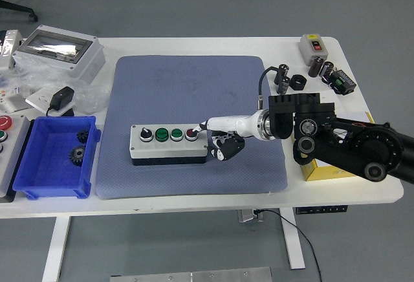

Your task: Pick up the button,place it on the desk,press the button,press the button

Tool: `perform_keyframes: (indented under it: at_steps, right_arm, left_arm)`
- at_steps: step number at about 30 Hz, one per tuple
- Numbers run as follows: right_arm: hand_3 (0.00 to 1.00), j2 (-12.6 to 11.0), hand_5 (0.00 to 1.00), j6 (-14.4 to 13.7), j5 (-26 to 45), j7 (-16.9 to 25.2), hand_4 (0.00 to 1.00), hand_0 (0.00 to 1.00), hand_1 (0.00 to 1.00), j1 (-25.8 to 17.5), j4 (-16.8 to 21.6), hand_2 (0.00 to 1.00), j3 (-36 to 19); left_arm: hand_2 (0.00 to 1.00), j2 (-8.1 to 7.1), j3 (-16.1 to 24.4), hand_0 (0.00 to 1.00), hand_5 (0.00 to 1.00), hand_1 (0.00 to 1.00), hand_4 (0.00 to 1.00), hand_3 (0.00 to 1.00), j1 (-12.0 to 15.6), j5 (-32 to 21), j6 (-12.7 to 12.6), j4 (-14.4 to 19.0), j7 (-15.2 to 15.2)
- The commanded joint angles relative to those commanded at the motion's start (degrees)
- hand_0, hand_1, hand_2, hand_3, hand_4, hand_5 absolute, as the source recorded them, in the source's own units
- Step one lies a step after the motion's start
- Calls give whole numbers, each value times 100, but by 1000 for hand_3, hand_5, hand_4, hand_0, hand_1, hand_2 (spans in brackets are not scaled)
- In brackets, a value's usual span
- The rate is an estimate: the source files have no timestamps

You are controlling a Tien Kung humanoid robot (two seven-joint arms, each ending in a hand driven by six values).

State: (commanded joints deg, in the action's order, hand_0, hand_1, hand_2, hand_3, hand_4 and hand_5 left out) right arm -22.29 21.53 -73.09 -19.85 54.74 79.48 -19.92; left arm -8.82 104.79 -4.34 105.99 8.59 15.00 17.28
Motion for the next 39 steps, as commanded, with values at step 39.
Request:
perform_keyframes:
  at_steps: [39]
  right_arm:
    - [830, 87, 148, -2189, -1015, 1705, 311, 43, 181, -2431, 451, 269, -3088]
  left_arm:
    - [525, 115, -138, 662, 151, 620, 565, 595, 115, -198, -46, -6, -21]
